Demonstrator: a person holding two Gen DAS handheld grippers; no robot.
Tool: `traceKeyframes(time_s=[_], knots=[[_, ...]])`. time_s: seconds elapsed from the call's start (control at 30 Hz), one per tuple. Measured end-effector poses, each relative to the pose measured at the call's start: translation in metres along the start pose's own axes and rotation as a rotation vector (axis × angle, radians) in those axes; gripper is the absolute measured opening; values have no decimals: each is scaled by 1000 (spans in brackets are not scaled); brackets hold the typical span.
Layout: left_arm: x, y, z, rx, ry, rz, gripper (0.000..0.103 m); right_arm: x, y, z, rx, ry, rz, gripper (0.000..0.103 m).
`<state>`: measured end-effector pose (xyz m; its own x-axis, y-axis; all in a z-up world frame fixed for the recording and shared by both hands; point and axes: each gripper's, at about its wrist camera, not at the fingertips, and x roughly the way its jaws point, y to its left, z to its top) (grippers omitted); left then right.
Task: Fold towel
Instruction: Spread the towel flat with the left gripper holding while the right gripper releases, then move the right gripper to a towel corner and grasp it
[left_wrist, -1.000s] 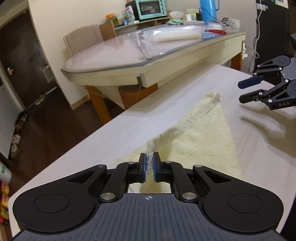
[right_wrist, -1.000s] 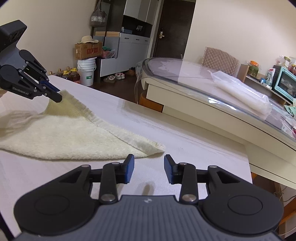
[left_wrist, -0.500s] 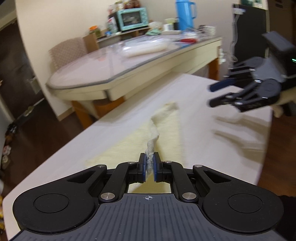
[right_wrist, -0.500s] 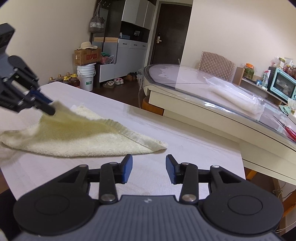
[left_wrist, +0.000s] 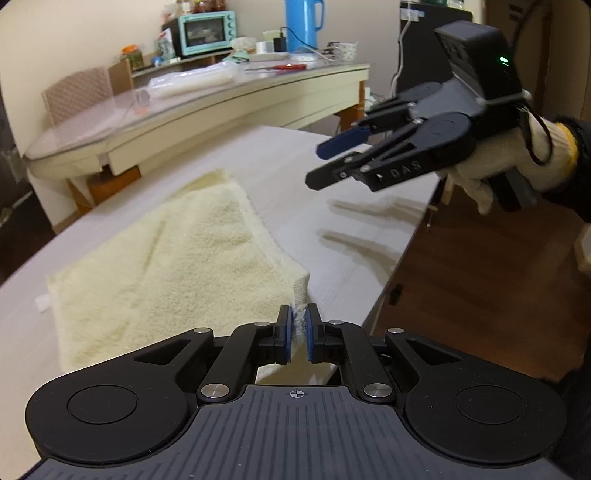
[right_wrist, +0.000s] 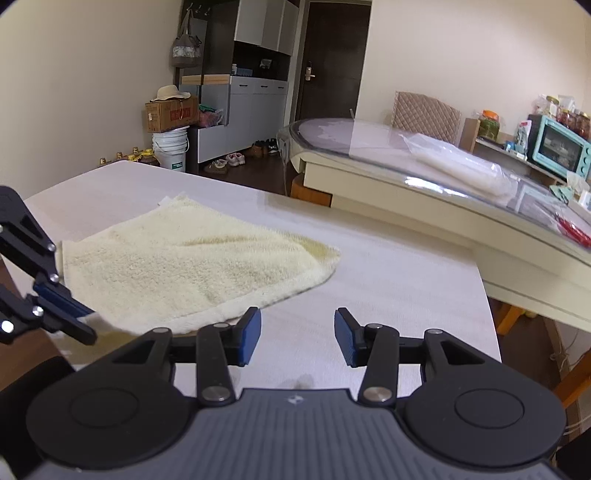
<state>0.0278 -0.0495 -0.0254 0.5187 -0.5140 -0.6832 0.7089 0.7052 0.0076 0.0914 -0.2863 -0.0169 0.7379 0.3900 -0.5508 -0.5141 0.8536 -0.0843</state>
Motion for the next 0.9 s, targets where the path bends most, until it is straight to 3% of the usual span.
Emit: traceKeyframes(time_s=[0.17, 0.37, 0.43, 0.5, 0.67, 0.73, 0.9], knots=[[18, -13, 8, -38, -14, -28, 9, -5, -4, -6, 19, 1, -8, 49], [32, -28, 15, -16, -24, -71, 10, -15, -7, -10, 30, -6, -11, 50], [28, -29, 15, -13, -27, -101, 18, -20, -6, -12, 30, -11, -1, 50], [18, -25, 13, -22, -37, -128, 36, -23, -4, -14, 19, -14, 6, 50], [-19, -10, -2, 9, -44, -75, 37, -36, 10, -20, -66, -39, 56, 50], [-38, 3, -15, 50, -40, 1, 37, -42, 21, -23, -129, -48, 96, 50], [-74, 31, -43, 105, -7, 73, 36, -52, 68, -36, -436, -28, 183, 49]])
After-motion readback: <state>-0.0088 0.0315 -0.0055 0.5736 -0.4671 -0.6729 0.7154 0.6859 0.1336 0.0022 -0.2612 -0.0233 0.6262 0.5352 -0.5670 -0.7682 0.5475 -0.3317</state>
